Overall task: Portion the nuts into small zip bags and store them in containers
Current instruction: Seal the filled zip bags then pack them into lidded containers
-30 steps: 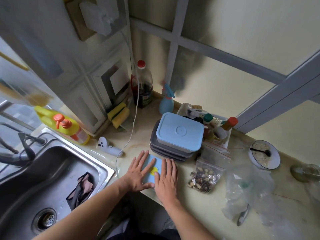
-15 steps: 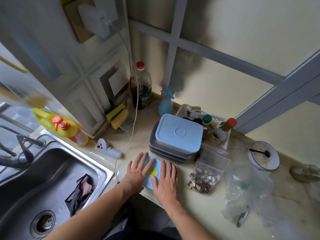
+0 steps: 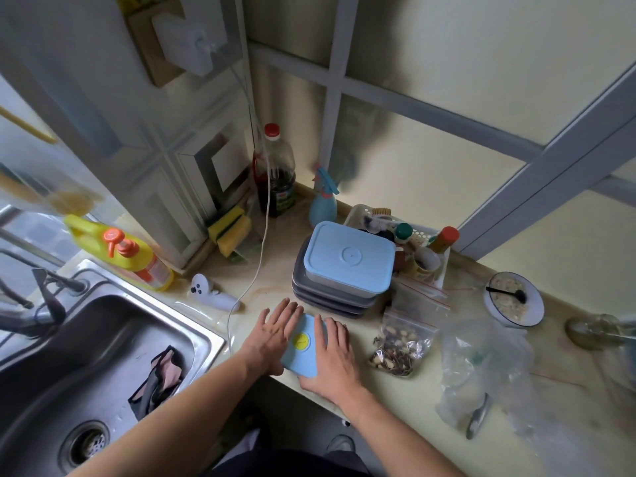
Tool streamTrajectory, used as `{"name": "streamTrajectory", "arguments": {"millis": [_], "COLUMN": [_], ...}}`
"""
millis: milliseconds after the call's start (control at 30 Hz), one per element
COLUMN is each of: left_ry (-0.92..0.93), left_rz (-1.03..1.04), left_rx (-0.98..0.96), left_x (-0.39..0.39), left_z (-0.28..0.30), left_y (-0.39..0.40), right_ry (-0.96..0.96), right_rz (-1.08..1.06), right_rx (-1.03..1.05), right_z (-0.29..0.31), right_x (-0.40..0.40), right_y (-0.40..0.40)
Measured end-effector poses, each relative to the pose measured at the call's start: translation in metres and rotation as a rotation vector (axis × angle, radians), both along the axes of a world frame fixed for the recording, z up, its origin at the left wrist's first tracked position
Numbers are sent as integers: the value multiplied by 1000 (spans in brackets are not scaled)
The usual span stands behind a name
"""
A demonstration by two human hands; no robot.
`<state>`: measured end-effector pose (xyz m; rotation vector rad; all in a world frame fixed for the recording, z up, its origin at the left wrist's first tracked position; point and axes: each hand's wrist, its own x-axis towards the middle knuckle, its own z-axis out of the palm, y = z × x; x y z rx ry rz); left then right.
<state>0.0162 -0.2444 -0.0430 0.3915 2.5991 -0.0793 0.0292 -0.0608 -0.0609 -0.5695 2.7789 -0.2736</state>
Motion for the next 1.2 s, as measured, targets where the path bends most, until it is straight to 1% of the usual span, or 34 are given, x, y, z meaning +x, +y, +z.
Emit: {"name": "streamTrajectory", "arguments": {"millis": [67, 167, 233, 333, 433, 700, 800, 900, 967, 1033, 1067, 1167, 1200], "left_ry": [15, 40, 51, 44, 24, 140, 228, 248, 285, 268, 242, 235, 226], "left_rz": [22, 67, 135, 194, 204, 140, 142, 153, 170, 225, 247, 263, 265], "left_rx": [7, 6, 37, 70, 96, 100, 116, 149, 156, 101, 70, 20, 15], "left_x": [5, 16, 22, 23, 20, 26, 29, 27, 31, 37, 40, 43, 43], "left_z": [-1, -2, -3, -3, -6, -18, -29, -32, -32, -30, -30, -31, -31], "left_y": [1, 8, 15, 19, 18, 16, 14, 10, 7, 4, 4, 5, 6], "right_ry": [-32, -103, -95, -72, -68, -57, -81, -78, -109, -63, 16, 194, 213], "right_rz": [0, 24, 39, -9, -23, -30, -54, -12, -24, -36, -28, 74, 98], "right_rx": [-26, 11, 40, 46, 57, 102, 58, 52, 9, -8, -18, -89, -113], "right_z": [-6, -8, -10, -13, -12, -12, -12, -8, -1, 8, 11, 11, 13], "right_x": [0, -1, 1, 6, 9, 12, 11, 8, 5, 2, 1, -7, -10], "right_y": [2, 9, 10, 5, 3, -1, 0, 2, 1, -2, -2, -6, -10]}}
